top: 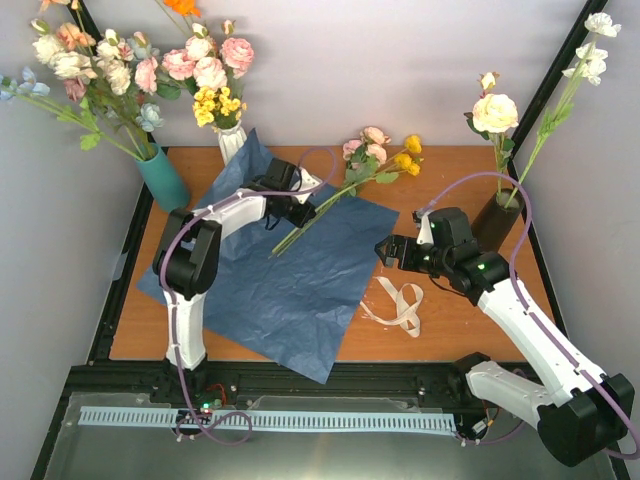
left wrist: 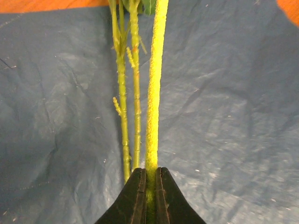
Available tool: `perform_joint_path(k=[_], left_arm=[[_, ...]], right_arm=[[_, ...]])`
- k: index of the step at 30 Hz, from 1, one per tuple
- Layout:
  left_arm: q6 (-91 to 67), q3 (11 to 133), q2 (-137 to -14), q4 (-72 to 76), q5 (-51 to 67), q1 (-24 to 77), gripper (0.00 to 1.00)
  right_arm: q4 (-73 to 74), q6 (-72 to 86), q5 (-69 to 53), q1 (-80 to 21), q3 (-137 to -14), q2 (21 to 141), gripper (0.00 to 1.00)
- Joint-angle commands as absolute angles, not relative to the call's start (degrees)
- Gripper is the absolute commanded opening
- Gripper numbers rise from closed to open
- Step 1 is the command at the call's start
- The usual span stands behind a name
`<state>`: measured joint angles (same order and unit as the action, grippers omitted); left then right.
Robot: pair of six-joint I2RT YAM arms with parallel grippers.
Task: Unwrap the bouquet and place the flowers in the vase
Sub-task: Pick up the fake flower from the wrapping paper.
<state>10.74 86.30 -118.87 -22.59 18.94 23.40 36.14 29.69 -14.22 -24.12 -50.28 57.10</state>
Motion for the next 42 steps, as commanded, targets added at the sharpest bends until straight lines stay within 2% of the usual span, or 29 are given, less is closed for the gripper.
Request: perform_joint_path(k=[1, 19, 30, 42], left_arm=[[6.34, 85.09, -114.3, -22.81, 21.58, 23.2, 0.0], [-9.39, 65.44, -92.94, -12.68, 40.49, 25.05, 0.0], [-16.74, 58.3, -78.0, -6.6, 43.08, 28.77, 0.0], [-21.31, 52.08, -65.48, -3.76, 46.4, 29.97, 0.0]], right_arm=[[34.91, 30.53, -13.73, -24.73, -50.99, 56.4, 0.95], [28.8, 35.63, -20.58, -24.71, -49.44, 52.12, 0.99], [21.45, 40.76, -28.29, -25.22, -48.96, 49.93, 0.99], [21.07, 40.57, -26.4, -30.03, -52.83, 49.97, 0.99]])
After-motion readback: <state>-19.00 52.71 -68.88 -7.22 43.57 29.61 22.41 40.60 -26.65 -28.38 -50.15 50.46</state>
